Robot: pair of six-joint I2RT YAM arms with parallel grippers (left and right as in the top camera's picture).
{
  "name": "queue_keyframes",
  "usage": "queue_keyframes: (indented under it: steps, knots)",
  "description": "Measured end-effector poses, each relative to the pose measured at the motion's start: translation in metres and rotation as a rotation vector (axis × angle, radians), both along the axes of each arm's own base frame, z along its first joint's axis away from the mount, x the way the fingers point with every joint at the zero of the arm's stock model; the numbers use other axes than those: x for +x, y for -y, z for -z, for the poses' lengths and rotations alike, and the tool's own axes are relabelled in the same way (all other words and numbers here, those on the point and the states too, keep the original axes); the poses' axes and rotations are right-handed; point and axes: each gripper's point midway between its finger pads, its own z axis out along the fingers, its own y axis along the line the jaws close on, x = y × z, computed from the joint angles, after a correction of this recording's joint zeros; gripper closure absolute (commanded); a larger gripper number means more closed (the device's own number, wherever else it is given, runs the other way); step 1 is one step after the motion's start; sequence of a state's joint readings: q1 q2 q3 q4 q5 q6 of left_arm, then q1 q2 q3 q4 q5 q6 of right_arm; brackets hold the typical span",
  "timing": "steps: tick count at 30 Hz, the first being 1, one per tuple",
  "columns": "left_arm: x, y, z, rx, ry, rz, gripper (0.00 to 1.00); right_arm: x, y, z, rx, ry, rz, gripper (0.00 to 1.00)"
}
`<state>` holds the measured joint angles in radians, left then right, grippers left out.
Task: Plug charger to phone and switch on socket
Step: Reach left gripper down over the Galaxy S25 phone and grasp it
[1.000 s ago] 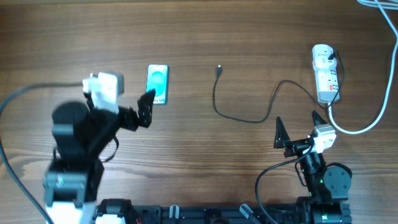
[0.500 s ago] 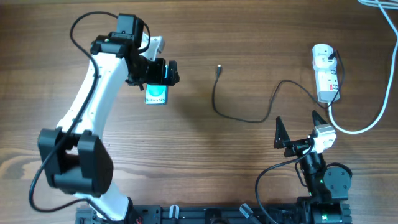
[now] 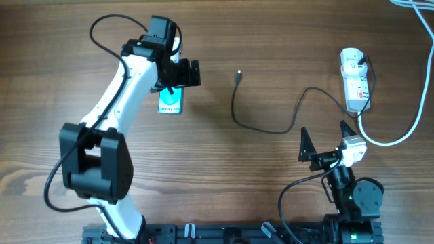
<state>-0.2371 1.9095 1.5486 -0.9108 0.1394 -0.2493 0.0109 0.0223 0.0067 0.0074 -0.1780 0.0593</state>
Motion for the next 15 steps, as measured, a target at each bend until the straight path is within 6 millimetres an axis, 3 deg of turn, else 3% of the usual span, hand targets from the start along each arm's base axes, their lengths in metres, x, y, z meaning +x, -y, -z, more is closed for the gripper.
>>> queue_keyframes:
  steps: [5, 10, 15]
  knots:
    - [0.000, -0.002, 0.027, 0.042, -0.055, -0.036, 0.05, 0.000, 0.000, 0.000, 0.000, 0.000, 0.000, 0.00]
    - [0.004, -0.018, 0.045, 0.149, -0.063, -0.096, 0.04, 0.000, 0.000, 0.000, 0.000, 0.000, 0.000, 0.00]
    - [0.011, -0.024, 0.073, 0.216, -0.074, -0.018, 0.04, 0.000, 0.000, 0.000, 0.000, 0.000, 0.000, 0.00]
